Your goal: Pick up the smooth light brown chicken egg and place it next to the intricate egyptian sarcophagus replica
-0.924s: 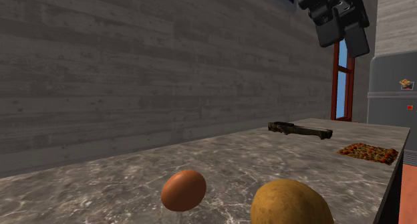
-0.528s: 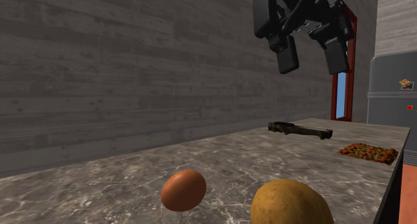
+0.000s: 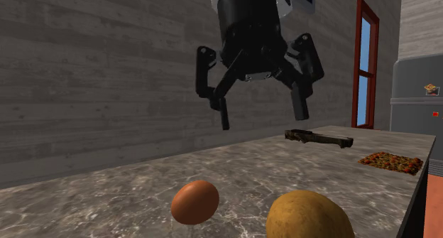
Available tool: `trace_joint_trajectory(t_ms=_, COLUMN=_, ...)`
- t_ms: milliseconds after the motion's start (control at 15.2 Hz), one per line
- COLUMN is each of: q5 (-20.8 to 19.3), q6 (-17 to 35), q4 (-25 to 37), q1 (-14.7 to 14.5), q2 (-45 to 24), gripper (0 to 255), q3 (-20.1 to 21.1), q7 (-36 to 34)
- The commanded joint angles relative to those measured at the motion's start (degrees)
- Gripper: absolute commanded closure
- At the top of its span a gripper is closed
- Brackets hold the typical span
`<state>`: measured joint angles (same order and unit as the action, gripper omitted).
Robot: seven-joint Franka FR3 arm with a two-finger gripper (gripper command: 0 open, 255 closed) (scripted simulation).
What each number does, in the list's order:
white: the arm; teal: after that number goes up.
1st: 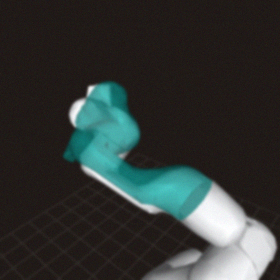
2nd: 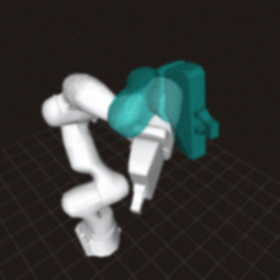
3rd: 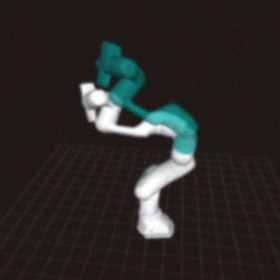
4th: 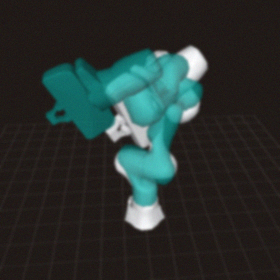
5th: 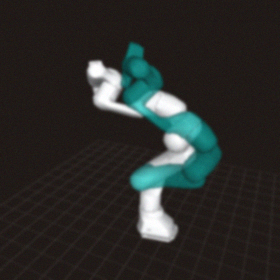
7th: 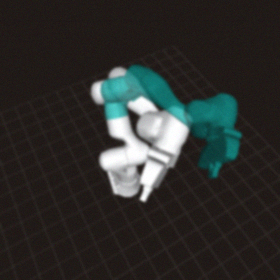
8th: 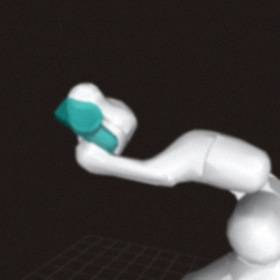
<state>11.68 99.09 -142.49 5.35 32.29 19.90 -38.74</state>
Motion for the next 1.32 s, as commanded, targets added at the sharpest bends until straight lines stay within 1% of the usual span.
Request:
trace_joint_trajectory(t_ms=0, q5=0.5, q6=3.4, q4=1.4, q1=1.4, q2=-4.3, gripper=0, q3=3.2, q7=-7.3)
trace_joint_trajectory(t_ms=198, q5=-0.2, q6=8.1, q4=3.8, q1=3.8, q2=-11.2, gripper=0, q3=7.4, q7=-17.7)
trace_joint_trajectory(t_ms=330, q5=-1.7, q6=11.0, q4=5.9, q1=5.4, q2=-16.2, gripper=0, q3=9.8, q7=-24.9)
trace_joint_trajectory(t_ms=528, q5=-5.4, q6=14.7, q4=9.5, q1=7.5, q2=-24.3, gripper=0, q3=12.5, q7=-36.1)
trace_joint_trajectory(t_ms=726, q5=-10.4, q6=17.5, q4=13.7, q1=8.6, q2=-32.6, gripper=0, q3=13.7, q7=-47.5)
trace_joint_trajectory(t_ms=792, q5=-11.0, q6=17.7, q4=14.2, q1=8.5, q2=-33.4, gripper=0, q3=13.5, q7=-48.6)
trace_joint_trajectory(t_ms=1254, q5=-12.5, q6=23.7, q4=10.4, q1=8.2, q2=-36.0, gripper=0, q3=13.4, q7=-49.8)
